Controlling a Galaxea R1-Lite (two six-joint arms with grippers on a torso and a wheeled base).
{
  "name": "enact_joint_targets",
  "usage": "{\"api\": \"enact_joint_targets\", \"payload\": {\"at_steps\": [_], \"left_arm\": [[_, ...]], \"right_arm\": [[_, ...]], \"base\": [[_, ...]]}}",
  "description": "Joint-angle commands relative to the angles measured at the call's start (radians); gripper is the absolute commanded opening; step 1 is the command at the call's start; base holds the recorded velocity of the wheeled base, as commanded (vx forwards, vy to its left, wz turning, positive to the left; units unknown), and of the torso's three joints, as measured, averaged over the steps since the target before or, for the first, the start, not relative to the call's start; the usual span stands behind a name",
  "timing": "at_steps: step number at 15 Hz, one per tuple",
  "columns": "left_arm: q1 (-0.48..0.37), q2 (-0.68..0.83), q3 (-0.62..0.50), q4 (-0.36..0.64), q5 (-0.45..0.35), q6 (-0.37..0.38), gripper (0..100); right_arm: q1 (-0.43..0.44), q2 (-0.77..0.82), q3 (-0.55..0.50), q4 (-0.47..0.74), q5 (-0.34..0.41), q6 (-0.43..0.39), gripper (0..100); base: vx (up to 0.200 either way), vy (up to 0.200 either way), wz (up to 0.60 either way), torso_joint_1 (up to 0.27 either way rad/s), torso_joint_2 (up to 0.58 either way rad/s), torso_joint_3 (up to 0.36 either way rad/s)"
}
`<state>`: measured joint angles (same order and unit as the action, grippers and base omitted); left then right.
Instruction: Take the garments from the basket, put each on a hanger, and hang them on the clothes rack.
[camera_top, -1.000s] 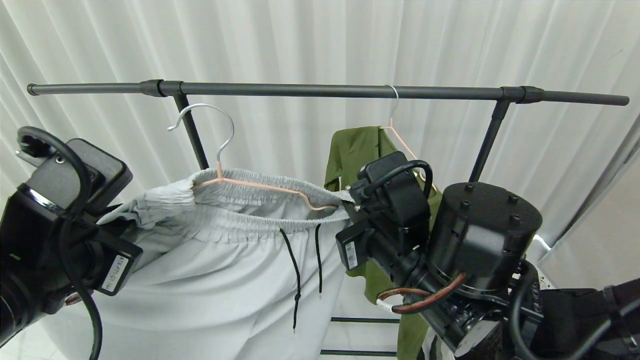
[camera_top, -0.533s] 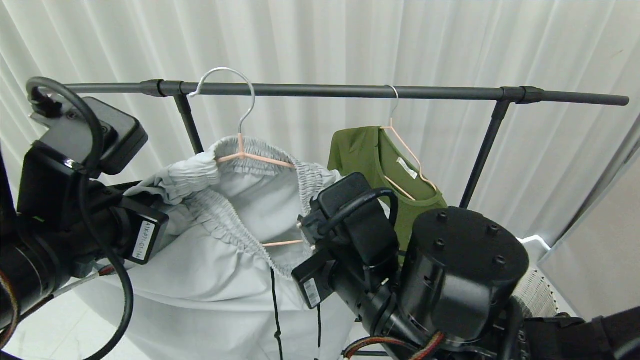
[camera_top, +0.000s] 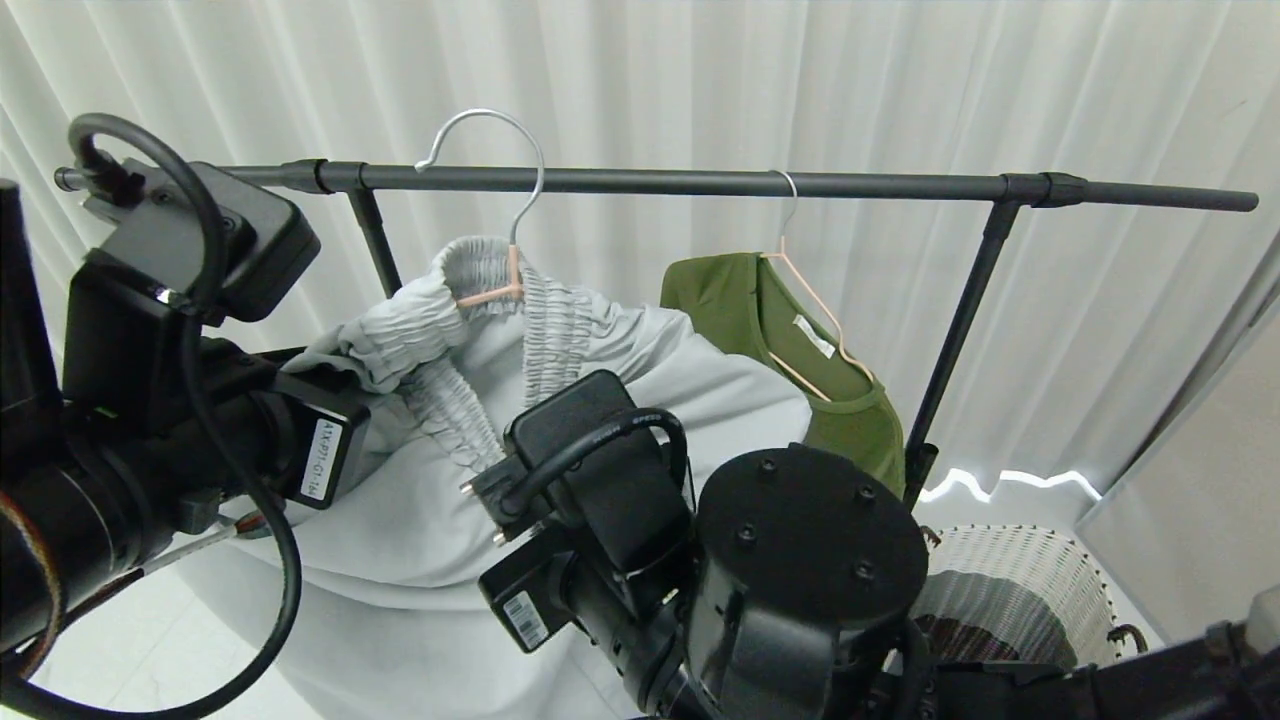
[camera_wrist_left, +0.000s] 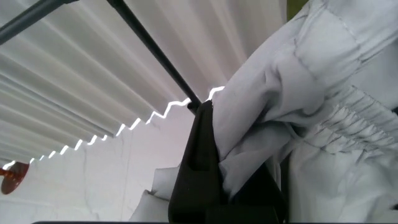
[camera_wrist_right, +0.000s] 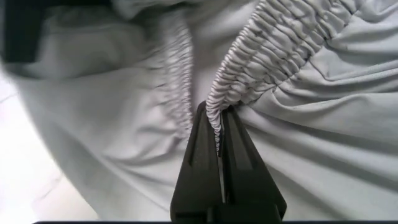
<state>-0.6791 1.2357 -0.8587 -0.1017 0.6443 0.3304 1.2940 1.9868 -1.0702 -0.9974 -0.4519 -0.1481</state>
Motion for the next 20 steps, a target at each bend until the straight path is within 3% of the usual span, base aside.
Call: {"api": "enact_joint_targets", "payload": {"at_steps": [1, 4, 5, 8, 13, 18, 20], "left_arm": [[0.000, 0.004, -0.008, -0.001, 0.000, -0.001, 0], [-0.002, 0.002, -0.014, -0.001, -0.003, 0.001, 0], [-0.003, 0.001, -0.016, -0.001, -0.003, 0.006, 0], [-0.028, -0.007, -0.022, -0.001, -0.003, 0.007, 0], [-0.048, -0.009, -0.008, -0.001, -0.014, 0.006, 0], [-0.073, -0.087, 0.075, -0.001, -0.166, 0.025, 0], [-0.073, -0.148, 0.113, -0.001, -0.264, 0.107, 0]], "right_arm": [[0.016, 0.010, -0.001, 0.000, -0.001, -0.001, 0], [0.036, 0.009, 0.004, 0.000, -0.004, 0.001, 0], [0.045, 0.006, 0.016, 0.000, -0.004, 0.001, 100], [0.067, -0.059, 0.110, 0.000, -0.008, -0.005, 100], [0.048, -0.253, 0.369, 0.000, -0.008, -0.004, 100], [-0.081, -0.391, 0.461, 0.005, 0.013, -0.057, 100], [-0.153, -0.421, 0.444, 0.022, 0.052, -0.097, 100]], "base": [[0.000, 0.000, 0.00, 0.000, 0.00, 0.000], [0.000, 0.000, 0.00, 0.000, 0.00, 0.000], [0.000, 0.000, 0.00, 0.000, 0.00, 0.000], [0.000, 0.000, 0.00, 0.000, 0.00, 0.000], [0.000, 0.000, 0.00, 0.000, 0.00, 0.000], [0.000, 0.000, 0.00, 0.000, 0.00, 0.000], [0.000, 0.000, 0.00, 0.000, 0.00, 0.000]]}}
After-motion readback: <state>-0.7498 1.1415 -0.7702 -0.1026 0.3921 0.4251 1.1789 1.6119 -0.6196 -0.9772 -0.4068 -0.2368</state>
